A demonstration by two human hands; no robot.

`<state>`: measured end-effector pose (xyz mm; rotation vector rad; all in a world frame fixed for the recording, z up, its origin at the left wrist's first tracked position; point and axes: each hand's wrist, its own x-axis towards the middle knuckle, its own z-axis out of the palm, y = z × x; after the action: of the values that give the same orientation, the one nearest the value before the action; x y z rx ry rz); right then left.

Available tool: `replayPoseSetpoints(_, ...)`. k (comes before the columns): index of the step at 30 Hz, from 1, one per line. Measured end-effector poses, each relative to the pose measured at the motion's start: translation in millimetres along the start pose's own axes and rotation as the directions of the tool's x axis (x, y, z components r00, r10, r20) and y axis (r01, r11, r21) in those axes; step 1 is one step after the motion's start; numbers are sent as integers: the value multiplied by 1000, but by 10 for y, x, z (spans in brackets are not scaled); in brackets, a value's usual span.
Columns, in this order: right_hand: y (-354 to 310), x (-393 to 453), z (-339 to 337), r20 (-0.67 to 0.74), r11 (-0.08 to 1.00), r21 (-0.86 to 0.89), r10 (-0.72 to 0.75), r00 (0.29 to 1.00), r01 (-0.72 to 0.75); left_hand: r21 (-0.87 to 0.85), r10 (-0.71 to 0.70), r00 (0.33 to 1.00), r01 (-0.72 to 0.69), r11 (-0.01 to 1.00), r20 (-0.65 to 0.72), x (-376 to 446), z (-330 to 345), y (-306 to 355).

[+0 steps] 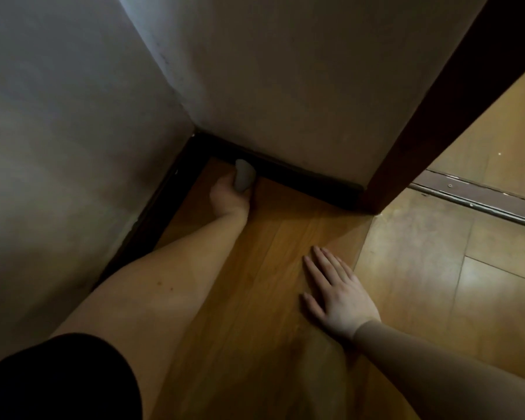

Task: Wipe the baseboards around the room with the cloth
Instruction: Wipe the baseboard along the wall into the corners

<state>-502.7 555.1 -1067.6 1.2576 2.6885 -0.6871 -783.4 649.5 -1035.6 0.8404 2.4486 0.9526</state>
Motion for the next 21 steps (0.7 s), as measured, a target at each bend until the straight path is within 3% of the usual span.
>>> replayPoseSetpoints(7,118,-20,-100,25,996,69,-60,998,58,26,52,996,-54,998,66,-292,128,104)
replayPoseSetpoints(12,474,-273,-153,-41,978,3,210,977,-210,108,144,987,-150,983,65,-545,315,139)
replayPoseSetpoints(15,613,-369,-172,9,977,-79,198,980,-196,119,141,988,-148,982,64,-732,431,202)
replayPoseSetpoints(21,491,-373,-109,-27,972,-43,232,972,-233,129,125,981,-144,981,147,-1222,716,341)
